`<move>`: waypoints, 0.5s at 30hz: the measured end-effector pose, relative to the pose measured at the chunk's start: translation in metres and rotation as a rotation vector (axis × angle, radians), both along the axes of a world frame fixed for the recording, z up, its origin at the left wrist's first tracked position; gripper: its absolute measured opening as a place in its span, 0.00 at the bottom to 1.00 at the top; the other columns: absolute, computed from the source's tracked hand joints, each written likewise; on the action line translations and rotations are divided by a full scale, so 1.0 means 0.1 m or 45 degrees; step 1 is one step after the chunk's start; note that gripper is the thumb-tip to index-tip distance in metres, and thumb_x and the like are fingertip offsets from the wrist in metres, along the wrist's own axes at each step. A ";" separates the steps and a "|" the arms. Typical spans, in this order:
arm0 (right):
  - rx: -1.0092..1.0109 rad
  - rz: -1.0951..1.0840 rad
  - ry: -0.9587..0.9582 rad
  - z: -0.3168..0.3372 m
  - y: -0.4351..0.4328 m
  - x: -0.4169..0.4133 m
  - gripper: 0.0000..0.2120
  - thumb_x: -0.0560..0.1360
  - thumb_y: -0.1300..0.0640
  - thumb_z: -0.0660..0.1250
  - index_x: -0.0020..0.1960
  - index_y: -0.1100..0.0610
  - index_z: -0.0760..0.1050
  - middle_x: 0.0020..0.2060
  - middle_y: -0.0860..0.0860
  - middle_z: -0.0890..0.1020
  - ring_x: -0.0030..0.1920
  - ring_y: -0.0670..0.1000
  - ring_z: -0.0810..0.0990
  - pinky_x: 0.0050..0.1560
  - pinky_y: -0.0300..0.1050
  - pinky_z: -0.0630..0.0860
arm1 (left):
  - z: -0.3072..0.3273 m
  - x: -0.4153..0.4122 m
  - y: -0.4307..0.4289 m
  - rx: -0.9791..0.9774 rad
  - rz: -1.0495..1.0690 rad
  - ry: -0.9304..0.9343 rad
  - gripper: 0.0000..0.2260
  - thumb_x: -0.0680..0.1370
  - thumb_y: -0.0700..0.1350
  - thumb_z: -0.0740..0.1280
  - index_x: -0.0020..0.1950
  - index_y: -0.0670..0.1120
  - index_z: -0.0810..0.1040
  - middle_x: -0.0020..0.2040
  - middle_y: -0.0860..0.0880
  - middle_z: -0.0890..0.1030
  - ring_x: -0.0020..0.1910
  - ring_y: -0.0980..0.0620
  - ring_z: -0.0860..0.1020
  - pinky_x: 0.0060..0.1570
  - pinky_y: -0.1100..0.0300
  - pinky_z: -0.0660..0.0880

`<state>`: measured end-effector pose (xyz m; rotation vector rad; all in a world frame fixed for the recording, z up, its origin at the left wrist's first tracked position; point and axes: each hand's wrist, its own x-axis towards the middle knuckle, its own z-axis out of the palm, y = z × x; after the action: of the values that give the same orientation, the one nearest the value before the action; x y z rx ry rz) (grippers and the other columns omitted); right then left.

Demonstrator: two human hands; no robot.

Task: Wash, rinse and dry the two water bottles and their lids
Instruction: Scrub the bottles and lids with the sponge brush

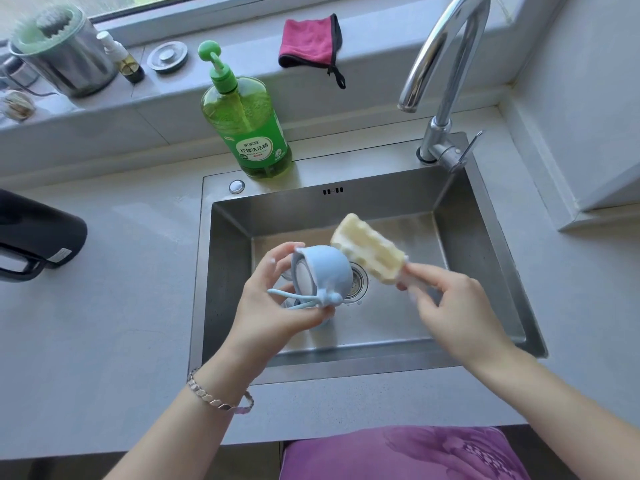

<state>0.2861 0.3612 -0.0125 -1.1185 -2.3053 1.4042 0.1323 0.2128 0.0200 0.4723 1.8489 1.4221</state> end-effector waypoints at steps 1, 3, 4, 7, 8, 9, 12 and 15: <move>-0.014 -0.036 -0.068 -0.03 0.06 0.03 0.17 0.74 0.66 0.64 0.59 0.52 0.79 0.43 0.46 0.85 0.25 0.40 0.72 0.27 0.30 0.64 | 0.00 0.00 0.00 0.019 0.008 -0.042 0.32 0.53 0.42 0.79 0.54 0.59 0.76 0.54 0.54 0.80 0.46 0.50 0.82 0.42 0.61 0.77; -0.022 -0.032 -0.111 -0.02 0.09 0.08 0.16 0.74 0.65 0.63 0.57 0.50 0.78 0.43 0.43 0.84 0.29 0.41 0.74 0.30 0.32 0.66 | 0.00 -0.01 0.00 0.054 0.039 -0.147 0.31 0.52 0.45 0.78 0.52 0.59 0.76 0.54 0.53 0.80 0.47 0.48 0.82 0.41 0.59 0.77; -0.037 -0.012 -0.110 -0.01 0.08 0.09 0.15 0.74 0.64 0.63 0.55 0.48 0.78 0.43 0.43 0.84 0.34 0.42 0.76 0.35 0.37 0.70 | 0.00 -0.01 0.01 0.068 0.074 -0.208 0.28 0.52 0.47 0.77 0.51 0.58 0.77 0.52 0.54 0.80 0.46 0.48 0.81 0.39 0.57 0.78; -0.127 -0.013 -0.065 0.08 0.03 0.07 0.10 0.75 0.57 0.64 0.53 0.45 0.76 0.42 0.40 0.82 0.46 0.46 0.78 0.49 0.46 0.73 | -0.01 0.03 0.05 0.042 0.219 -0.266 0.18 0.57 0.51 0.75 0.45 0.55 0.77 0.45 0.54 0.81 0.44 0.50 0.80 0.35 0.52 0.79; -0.158 -0.012 -0.019 0.11 0.03 0.06 0.09 0.76 0.55 0.63 0.53 0.43 0.75 0.39 0.40 0.81 0.43 0.44 0.77 0.47 0.43 0.73 | -0.02 0.04 0.06 0.021 0.239 -0.213 0.18 0.56 0.51 0.75 0.44 0.56 0.78 0.46 0.53 0.81 0.44 0.52 0.80 0.35 0.54 0.79; -0.162 0.016 0.026 0.14 0.03 0.05 0.10 0.76 0.53 0.63 0.53 0.39 0.73 0.35 0.40 0.80 0.36 0.43 0.76 0.40 0.39 0.71 | -0.02 0.06 0.07 0.003 0.245 -0.153 0.19 0.55 0.52 0.75 0.44 0.56 0.78 0.48 0.52 0.81 0.44 0.53 0.81 0.35 0.57 0.79; -0.011 0.231 0.081 0.21 -0.13 0.06 0.11 0.78 0.52 0.60 0.45 0.35 0.73 0.36 0.42 0.78 0.31 0.45 0.72 0.32 0.39 0.67 | -0.04 0.06 0.06 -0.065 0.257 -0.031 0.25 0.54 0.49 0.77 0.50 0.56 0.76 0.53 0.50 0.81 0.47 0.55 0.82 0.41 0.61 0.78; 0.183 0.438 0.082 0.22 -0.33 0.04 0.13 0.75 0.47 0.52 0.58 0.38 0.68 0.36 0.47 0.77 0.35 0.51 0.75 0.35 0.51 0.73 | -0.05 0.02 0.03 -0.115 0.245 -0.015 0.26 0.58 0.42 0.80 0.52 0.52 0.75 0.51 0.48 0.82 0.46 0.57 0.82 0.43 0.66 0.78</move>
<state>0.2901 0.3277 0.0094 -0.6481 -2.5926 1.3294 0.1343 0.2157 0.0155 0.2460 1.9829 1.4543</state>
